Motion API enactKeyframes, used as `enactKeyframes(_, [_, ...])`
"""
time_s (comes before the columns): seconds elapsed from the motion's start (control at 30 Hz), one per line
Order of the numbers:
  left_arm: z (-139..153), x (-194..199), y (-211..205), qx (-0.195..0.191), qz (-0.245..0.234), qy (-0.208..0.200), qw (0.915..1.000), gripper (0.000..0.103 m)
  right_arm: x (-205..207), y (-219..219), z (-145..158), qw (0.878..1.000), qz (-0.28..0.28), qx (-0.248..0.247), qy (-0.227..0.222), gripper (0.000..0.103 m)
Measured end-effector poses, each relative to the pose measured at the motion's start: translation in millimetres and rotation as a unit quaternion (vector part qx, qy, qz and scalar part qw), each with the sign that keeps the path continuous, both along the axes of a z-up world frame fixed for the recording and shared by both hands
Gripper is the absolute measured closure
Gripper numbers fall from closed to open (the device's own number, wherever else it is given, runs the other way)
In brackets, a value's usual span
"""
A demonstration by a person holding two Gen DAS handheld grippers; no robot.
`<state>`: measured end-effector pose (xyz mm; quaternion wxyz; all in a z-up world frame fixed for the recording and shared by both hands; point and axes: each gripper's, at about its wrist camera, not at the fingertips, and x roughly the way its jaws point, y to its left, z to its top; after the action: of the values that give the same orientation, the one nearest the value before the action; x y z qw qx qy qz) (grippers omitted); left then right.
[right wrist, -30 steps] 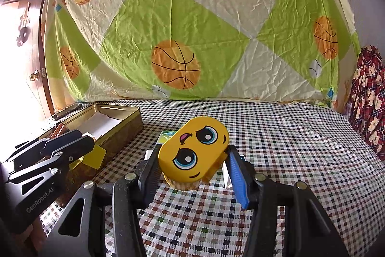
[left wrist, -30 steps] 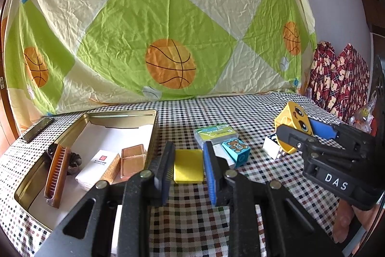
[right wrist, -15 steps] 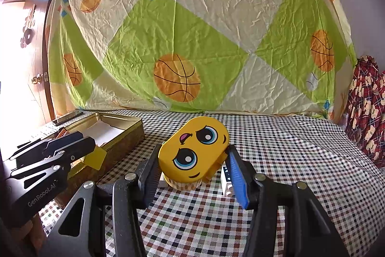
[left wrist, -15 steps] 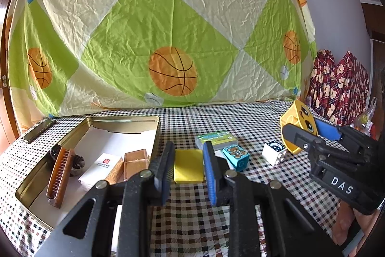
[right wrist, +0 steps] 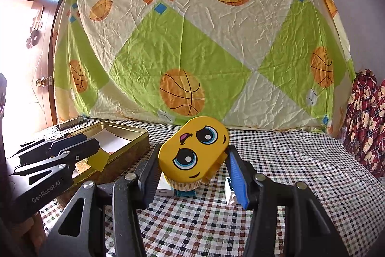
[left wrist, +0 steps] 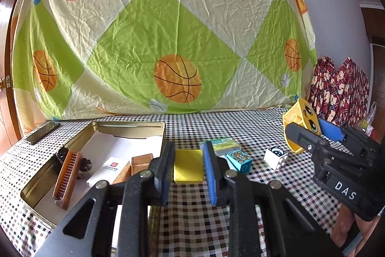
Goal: Organize rigid objects
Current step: 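Carry the yellow cube with the left tool while the right tool carries the face block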
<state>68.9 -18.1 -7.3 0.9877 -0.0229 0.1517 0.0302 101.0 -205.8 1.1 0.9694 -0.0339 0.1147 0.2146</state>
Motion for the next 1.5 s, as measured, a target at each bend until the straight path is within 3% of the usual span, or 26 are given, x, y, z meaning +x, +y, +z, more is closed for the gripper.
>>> enactKeyframes(1.5, [0,-21,79,-0.04,0.056,-0.008,0.9976,0.08,-16,92,-3,0.996,0.083,-0.019,-0.016,0.049])
